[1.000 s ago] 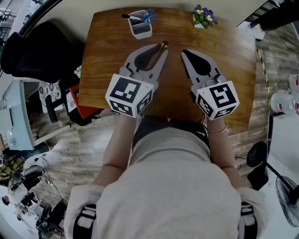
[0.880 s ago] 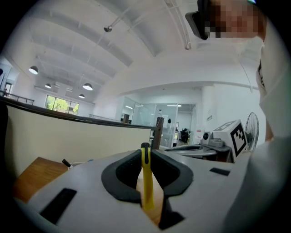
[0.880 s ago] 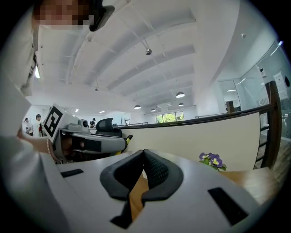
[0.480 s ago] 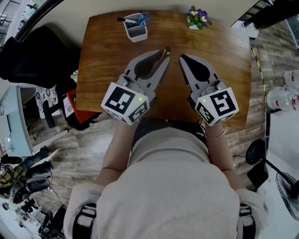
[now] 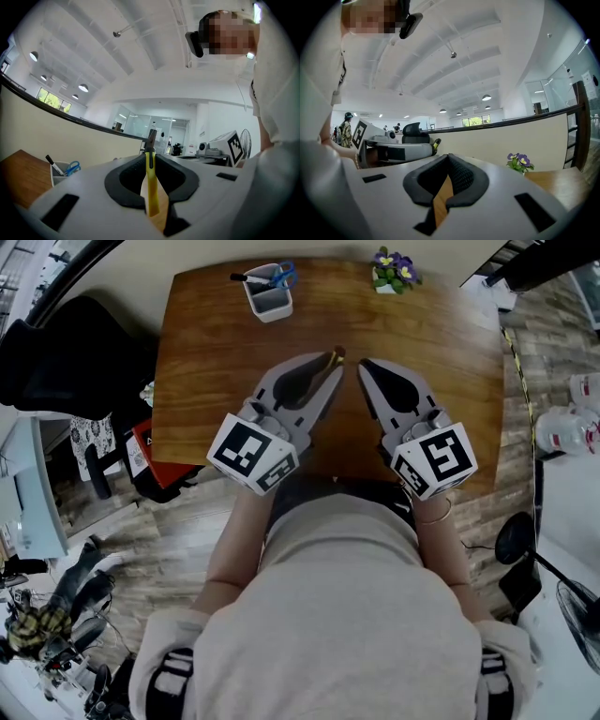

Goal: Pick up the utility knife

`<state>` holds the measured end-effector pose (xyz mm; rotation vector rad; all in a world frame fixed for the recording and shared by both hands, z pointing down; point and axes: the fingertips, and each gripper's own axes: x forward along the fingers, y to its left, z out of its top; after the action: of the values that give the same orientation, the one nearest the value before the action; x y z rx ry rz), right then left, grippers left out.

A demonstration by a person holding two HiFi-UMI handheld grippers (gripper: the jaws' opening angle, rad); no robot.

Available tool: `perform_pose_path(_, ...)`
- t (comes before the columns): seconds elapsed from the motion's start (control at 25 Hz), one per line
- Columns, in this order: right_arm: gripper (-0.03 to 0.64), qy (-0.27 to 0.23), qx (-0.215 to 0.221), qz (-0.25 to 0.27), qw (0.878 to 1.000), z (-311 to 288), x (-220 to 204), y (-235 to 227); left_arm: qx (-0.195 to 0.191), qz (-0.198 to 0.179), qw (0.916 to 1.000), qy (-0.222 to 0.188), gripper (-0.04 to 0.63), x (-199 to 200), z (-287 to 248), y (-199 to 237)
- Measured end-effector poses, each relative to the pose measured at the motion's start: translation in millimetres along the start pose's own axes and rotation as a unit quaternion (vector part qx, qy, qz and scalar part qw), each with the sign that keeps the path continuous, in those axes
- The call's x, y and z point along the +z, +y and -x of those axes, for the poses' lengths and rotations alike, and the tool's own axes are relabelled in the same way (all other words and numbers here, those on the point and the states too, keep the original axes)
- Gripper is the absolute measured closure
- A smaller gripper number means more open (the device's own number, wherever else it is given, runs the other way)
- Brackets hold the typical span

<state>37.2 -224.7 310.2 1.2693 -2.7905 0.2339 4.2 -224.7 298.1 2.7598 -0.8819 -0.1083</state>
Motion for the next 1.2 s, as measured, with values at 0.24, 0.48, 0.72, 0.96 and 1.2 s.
perform_pose_path(0.24,0.604,0.009,-0.001,-0.005,1.000,3.2,-6.8,4.1,-0.001,0.004,0.9999,0.011,0.520,-10.7,1.8,-3.0)
perform_pose_path(0.48,0.604,0.020,-0.001,-0.006,1.000,6.3,-15.7,6.2,0.006,0.007,0.9998,0.019,0.520,-21.2,4.5,-1.7)
perform_pose_path(0.72,0.604,0.037,-0.002,-0.012,0.999,9.6,-26.0,8.6,0.007,-0.007,0.9992,0.040,0.520,-32.7,5.6,-2.5)
perform_pose_path(0.96,0.604,0.052,-0.001,-0.013,0.999,10.5,-34.5,10.5,0.019,-0.012,0.9974,0.069,0.520,-45.9,5.6,0.0)
perform_pose_path(1.2,0.604,0.060,-0.004,-0.020,0.998,10.1,-44.1,7.5,0.028,-0.004,0.9958,0.087,0.520,-54.3,2.1,3.7)
